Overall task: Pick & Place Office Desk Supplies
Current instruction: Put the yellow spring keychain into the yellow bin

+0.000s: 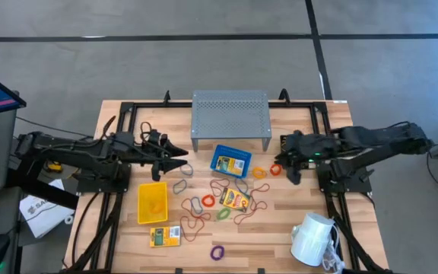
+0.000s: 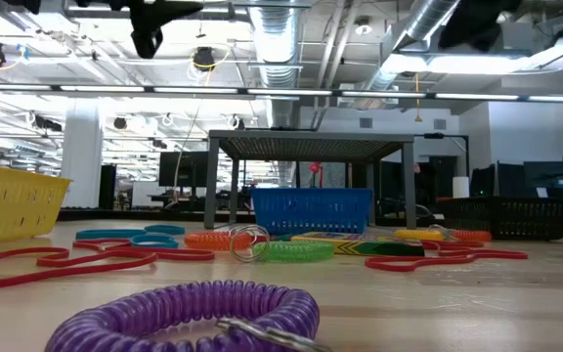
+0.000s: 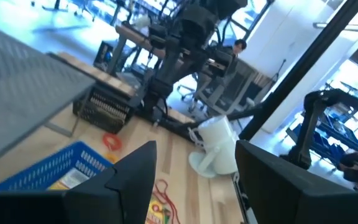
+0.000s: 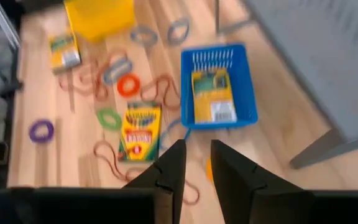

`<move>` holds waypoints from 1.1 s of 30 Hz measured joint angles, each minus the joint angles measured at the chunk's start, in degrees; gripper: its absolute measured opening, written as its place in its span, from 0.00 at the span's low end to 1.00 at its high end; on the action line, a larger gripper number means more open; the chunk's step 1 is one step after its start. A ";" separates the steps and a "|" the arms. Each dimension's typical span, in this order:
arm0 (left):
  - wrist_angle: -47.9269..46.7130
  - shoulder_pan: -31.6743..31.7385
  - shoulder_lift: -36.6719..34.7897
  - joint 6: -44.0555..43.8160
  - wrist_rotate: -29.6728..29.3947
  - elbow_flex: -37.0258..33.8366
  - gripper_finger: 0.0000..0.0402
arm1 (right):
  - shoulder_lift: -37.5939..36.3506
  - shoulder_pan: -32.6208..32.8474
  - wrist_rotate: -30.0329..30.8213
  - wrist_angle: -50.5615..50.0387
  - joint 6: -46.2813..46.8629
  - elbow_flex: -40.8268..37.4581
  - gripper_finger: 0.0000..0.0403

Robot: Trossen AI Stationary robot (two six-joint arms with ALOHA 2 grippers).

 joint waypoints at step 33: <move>0.15 -0.02 2.08 -0.14 0.14 -0.04 0.53 | 33.61 -6.34 -10.66 6.86 -18.61 0.00 0.28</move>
